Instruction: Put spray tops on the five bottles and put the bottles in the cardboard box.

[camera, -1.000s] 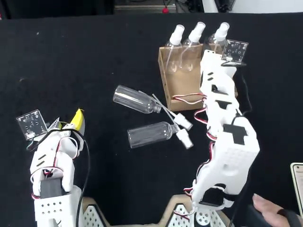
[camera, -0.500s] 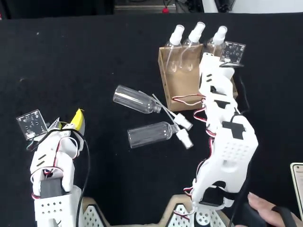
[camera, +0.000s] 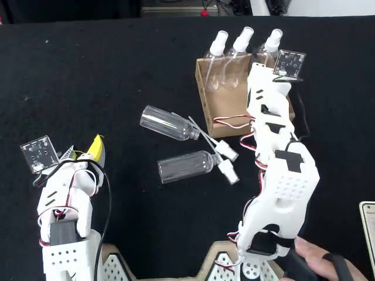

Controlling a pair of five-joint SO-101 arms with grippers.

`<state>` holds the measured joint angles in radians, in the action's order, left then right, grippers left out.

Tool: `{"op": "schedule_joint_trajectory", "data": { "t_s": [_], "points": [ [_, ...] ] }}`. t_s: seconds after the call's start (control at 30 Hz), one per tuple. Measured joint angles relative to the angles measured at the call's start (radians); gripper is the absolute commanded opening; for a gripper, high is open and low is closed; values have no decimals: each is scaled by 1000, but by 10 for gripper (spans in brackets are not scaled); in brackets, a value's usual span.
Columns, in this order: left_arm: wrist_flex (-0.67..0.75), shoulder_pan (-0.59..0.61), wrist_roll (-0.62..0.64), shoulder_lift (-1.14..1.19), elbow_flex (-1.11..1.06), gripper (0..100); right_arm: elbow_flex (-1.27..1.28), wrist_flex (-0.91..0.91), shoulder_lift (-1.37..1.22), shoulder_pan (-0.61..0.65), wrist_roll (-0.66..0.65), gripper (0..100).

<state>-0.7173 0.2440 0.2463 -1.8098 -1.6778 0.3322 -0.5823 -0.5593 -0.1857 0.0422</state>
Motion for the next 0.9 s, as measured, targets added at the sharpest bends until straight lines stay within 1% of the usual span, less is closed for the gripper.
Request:
{"op": "schedule_joint_trajectory", "data": {
  "t_s": [0.67, 0.9],
  "points": [
    [0, 0, 0, 0, 0, 231, 0, 0, 0, 17, 0, 16],
    [0, 0, 0, 0, 0, 231, 0, 28, 0, 17, 0, 16]
  ]
}}
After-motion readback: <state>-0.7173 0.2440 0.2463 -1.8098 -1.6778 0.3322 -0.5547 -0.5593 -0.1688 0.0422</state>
